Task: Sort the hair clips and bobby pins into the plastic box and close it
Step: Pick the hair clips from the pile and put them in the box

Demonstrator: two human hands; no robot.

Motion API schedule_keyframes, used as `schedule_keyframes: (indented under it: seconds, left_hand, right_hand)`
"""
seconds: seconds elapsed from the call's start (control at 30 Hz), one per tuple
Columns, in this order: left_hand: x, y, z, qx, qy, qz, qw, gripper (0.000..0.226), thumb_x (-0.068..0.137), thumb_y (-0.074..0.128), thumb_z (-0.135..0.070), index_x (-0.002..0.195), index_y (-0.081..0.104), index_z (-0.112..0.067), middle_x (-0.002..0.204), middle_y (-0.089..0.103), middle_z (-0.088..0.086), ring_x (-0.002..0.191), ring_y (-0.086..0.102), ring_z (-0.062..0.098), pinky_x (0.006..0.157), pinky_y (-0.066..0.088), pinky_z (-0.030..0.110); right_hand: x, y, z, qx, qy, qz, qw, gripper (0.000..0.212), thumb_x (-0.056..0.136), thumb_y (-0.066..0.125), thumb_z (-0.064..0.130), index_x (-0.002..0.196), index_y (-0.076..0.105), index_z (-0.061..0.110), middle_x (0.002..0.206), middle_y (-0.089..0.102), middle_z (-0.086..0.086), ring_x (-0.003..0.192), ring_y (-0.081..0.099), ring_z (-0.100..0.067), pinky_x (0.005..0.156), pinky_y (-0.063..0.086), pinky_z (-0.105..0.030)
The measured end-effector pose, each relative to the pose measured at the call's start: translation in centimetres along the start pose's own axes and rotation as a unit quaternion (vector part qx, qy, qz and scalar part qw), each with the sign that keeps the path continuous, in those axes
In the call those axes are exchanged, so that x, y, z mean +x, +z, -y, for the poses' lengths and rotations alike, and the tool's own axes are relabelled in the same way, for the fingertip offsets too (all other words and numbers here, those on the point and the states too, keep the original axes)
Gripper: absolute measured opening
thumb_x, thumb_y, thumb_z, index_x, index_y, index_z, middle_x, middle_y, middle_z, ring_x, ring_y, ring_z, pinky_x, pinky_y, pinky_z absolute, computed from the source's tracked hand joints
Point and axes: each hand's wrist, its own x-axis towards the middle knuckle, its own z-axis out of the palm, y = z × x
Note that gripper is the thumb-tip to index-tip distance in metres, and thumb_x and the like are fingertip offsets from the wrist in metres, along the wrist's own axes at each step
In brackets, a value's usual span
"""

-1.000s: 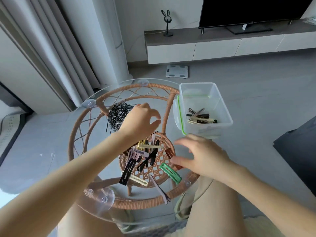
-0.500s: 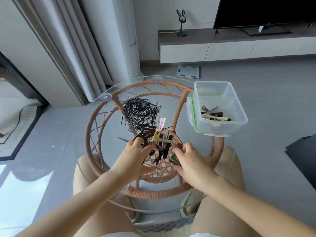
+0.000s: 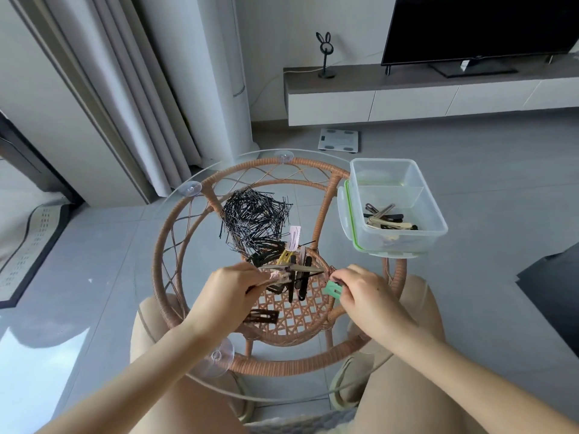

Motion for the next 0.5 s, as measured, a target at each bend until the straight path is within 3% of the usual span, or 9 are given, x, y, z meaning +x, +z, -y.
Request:
schedule_keyframes:
  seconds: [0.07,0.13,0.2,0.27,0.33,0.4,0.5]
  left_hand:
    - [0.5,-0.9,-0.3,-0.028,-0.031,-0.012,0.999,0.018,0.081,0.068,-0.012,0.096,0.075,-0.016,0.086,0.071,-0.003,0.064,0.061,0.002,0.064,0.049,0.006]
    - [1.1,-1.6,-0.4,-0.047,-0.047,-0.025,0.997,0.02,0.08,0.068,-0.011,0.099,0.074,-0.018,0.086,0.071,-0.004,0.062,0.058,-0.003,0.069,0.05,0.007]
    - [1.9,-2.3,-0.7,-0.062,-0.058,-0.035,0.996,0.02,0.08,0.069,-0.011,0.098,0.074,-0.018,0.087,0.072,-0.005,0.063,0.062,-0.003,0.072,0.05,0.007]
    - [2.8,-3.0,-1.2,-0.076,-0.066,-0.046,0.994,0.02,0.079,0.069,-0.01,0.096,0.074,-0.018,0.085,0.071,-0.007,0.067,0.064,-0.002,0.07,0.05,0.005]
    - [4.1,-3.5,-2.1,-0.087,-0.058,-0.049,0.993,0.02,0.079,0.069,-0.011,0.097,0.074,-0.019,0.081,0.068,-0.009,0.073,0.063,-0.002,0.066,0.05,0.005]
    - [5.7,-3.7,-3.4,-0.086,-0.032,-0.046,0.995,0.021,0.08,0.068,-0.012,0.099,0.073,-0.02,0.081,0.068,-0.009,0.061,0.061,0.002,0.062,0.046,0.001]
    - [8.5,-3.5,-5.9,-0.079,0.01,-0.033,0.996,0.018,0.082,0.067,-0.016,0.097,0.074,-0.02,0.085,0.07,-0.008,0.064,0.06,0.003,0.06,0.05,0.01]
  right_hand:
    - [0.2,-0.7,-0.3,0.015,0.006,-0.02,1.0,0.032,0.089,0.049,0.002,0.119,0.059,0.007,0.116,0.063,-0.007,0.106,0.059,-0.017,0.079,0.034,-0.001]
    - [0.7,-2.1,-0.5,0.029,0.007,-0.053,0.998,0.031,0.088,0.051,0.001,0.116,0.061,0.007,0.114,0.065,-0.005,0.105,0.059,-0.015,0.075,0.03,0.007]
    - [1.7,-4.1,-1.3,0.037,0.0,-0.125,0.991,0.029,0.084,0.054,-0.003,0.111,0.064,0.005,0.111,0.067,-0.008,0.1,0.061,-0.018,0.081,0.035,0.0]
    - [3.1,-6.2,-2.6,0.025,0.003,-0.203,0.979,0.029,0.082,0.054,-0.007,0.106,0.066,0.004,0.107,0.069,-0.011,0.096,0.063,-0.025,0.084,0.041,-0.018]
    - [4.7,-8.0,-4.3,-0.002,0.028,-0.237,0.971,0.029,0.082,0.053,-0.007,0.105,0.066,0.005,0.108,0.069,-0.011,0.098,0.063,-0.028,0.083,0.04,-0.022]
    - [6.3,-9.0,-6.2,-0.01,0.061,-0.202,0.977,0.029,0.083,0.052,-0.005,0.105,0.067,0.008,0.111,0.068,-0.008,0.102,0.061,-0.027,0.081,0.037,-0.021]
    - [8.1,-9.2,-8.5,0.038,0.079,-0.053,0.995,0.029,0.084,0.056,-0.001,0.104,0.068,0.015,0.111,0.068,-0.002,0.105,0.06,-0.02,0.088,0.04,-0.023]
